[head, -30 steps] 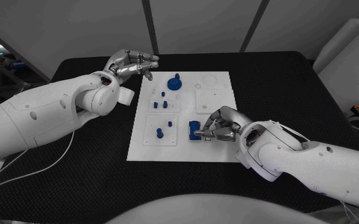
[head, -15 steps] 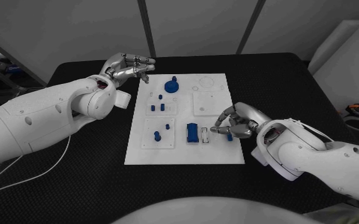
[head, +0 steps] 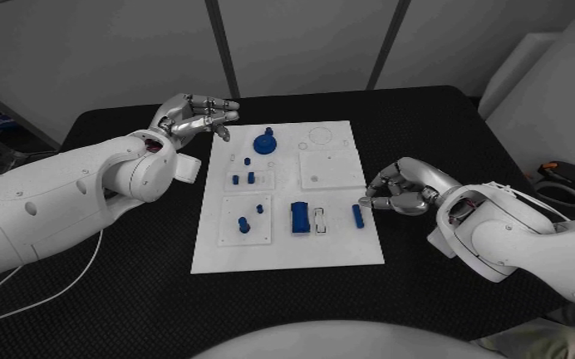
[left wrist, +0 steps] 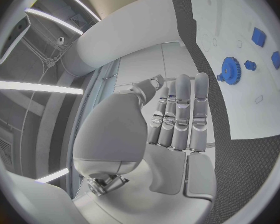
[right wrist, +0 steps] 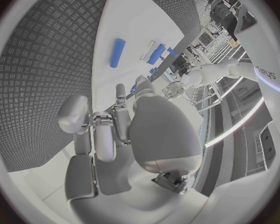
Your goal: Assemble the parts on the task board
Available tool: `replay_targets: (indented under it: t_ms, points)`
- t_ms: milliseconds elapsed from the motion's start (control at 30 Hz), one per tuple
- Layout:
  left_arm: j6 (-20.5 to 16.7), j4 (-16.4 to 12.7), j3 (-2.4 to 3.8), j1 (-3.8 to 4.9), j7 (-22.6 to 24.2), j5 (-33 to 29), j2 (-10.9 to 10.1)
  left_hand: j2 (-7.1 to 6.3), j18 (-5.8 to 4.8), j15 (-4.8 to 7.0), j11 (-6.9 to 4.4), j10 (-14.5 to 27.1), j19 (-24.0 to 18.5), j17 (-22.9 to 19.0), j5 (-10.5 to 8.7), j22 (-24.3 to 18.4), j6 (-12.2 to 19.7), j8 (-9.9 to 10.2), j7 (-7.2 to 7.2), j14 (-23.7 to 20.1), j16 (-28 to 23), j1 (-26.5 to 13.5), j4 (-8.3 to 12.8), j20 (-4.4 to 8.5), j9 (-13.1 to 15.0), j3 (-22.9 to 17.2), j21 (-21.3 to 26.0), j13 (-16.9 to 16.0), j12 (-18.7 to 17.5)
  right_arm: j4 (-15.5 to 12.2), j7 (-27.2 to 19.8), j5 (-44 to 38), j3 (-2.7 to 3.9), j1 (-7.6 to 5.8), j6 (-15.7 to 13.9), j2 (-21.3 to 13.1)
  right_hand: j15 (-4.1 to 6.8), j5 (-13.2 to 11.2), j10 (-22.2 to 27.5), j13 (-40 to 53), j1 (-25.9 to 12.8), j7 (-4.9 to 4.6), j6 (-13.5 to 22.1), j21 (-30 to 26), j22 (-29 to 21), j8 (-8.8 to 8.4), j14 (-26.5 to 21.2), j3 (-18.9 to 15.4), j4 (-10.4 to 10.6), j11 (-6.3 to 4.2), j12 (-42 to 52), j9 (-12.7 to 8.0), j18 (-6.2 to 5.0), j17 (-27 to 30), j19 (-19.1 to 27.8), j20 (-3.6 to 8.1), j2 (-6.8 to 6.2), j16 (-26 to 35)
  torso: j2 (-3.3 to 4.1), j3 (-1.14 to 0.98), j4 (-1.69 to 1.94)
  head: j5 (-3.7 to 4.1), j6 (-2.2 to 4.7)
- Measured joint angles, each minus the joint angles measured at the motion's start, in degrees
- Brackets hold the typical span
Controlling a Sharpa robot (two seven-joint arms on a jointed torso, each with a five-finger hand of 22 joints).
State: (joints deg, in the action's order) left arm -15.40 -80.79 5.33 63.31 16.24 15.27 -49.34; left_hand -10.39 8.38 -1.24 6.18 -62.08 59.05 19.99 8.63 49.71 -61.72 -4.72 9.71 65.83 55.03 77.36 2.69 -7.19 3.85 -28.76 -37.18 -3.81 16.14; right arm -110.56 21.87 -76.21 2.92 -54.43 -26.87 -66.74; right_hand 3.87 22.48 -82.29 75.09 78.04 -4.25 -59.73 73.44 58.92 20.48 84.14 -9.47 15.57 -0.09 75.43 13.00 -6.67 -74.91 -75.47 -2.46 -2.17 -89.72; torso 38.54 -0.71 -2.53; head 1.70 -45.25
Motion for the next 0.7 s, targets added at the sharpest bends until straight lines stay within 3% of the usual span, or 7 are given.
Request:
replay_targets:
  t_ms: [267, 700]
  points:
    - [0.0, 0.0, -0.03, 0.0, 0.0, 0.0, 0.1, 0.0, 0.0, 0.0, 0.0, 0.0, 0.0, 0.0, 0.0, 0.0, 0.0, 0.0, 0.0, 0.0, 0.0, 0.0, 0.0, 0.0, 0.0, 0.0, 0.0, 0.0, 0.0, 1.2, 2.3, -2.9, -0.03, 0.1, 1.9, 1.3, 0.0, 0.3, -0.2, 0.0, -0.3, 0.45, -1.8, 0.0, 0.1, -0.36, 0.0, -1.2, 0.8, -0.22, -0.5, -0.1, 0.0, 0.0, 0.0, 0.0, -0.26, 0.0, 0.04, 0.0, 0.09, 0.37, -0.26]
    - [0.0, 0.0, -0.04, -0.01, 0.0, 0.0, 0.0, 0.0, 0.0, 0.0, 0.0, 0.0, 0.0, 0.0, 0.0, 0.0, 0.0, 0.0, 0.0, 0.0, 0.0, 0.0, 0.0, 0.0, 0.0, 0.0, 0.0, 0.0, 0.0, 3.6, 4.9, -4.7, -0.09, 1.32, 5.0, 4.5, 0.0, 0.3, -0.2, -0.1, -0.6, 0.68, -2.4, 0.0, 0.0, -0.36, 0.0, -1.7, 1.0, -0.22, -0.7, 0.1, 0.0, 0.0, 0.0, 0.0, -0.62, 0.0, 0.04, 0.04, 0.24, 0.05, -0.97]
